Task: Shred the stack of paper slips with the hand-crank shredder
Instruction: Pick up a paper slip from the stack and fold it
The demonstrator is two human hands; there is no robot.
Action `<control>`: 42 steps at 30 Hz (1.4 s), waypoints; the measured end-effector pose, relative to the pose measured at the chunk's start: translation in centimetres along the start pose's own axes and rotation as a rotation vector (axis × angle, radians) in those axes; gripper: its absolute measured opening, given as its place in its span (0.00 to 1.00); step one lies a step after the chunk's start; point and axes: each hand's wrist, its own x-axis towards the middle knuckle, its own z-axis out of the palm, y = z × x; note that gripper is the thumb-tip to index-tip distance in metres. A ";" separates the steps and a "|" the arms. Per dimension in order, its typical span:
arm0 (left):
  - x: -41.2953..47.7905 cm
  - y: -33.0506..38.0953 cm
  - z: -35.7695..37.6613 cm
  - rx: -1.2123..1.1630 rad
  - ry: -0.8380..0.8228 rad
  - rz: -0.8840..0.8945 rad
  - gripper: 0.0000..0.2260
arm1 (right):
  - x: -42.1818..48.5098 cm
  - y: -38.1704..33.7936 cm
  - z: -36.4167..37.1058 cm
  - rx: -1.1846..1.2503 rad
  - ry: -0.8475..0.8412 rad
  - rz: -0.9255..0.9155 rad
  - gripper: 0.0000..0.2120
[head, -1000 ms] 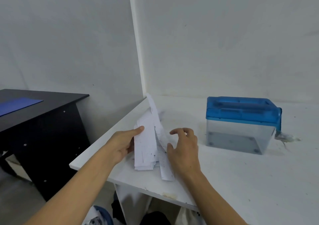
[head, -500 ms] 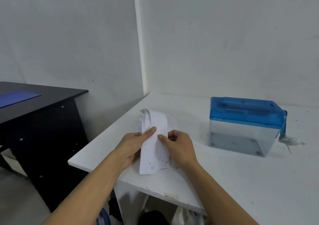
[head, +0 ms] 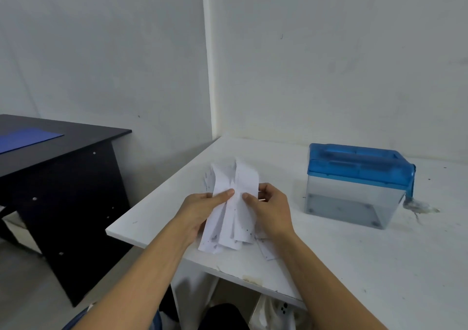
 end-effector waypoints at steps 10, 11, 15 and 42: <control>0.4 -1.0 1.2 0.420 0.319 0.182 0.09 | 1.7 -4.5 -3.0 0.286 -0.055 0.077 0.10; 0.3 -0.8 1.3 0.436 0.321 0.180 0.12 | 2.1 -5.8 -3.4 0.358 -0.073 0.073 0.11; 0.3 -0.2 1.2 0.792 0.359 0.222 0.22 | 2.8 -9.4 -4.2 0.524 -0.197 0.029 0.19; -3.0 12.1 9.6 -0.514 -0.419 0.366 0.14 | -3.0 -7.8 -7.8 0.262 -0.376 -0.005 0.11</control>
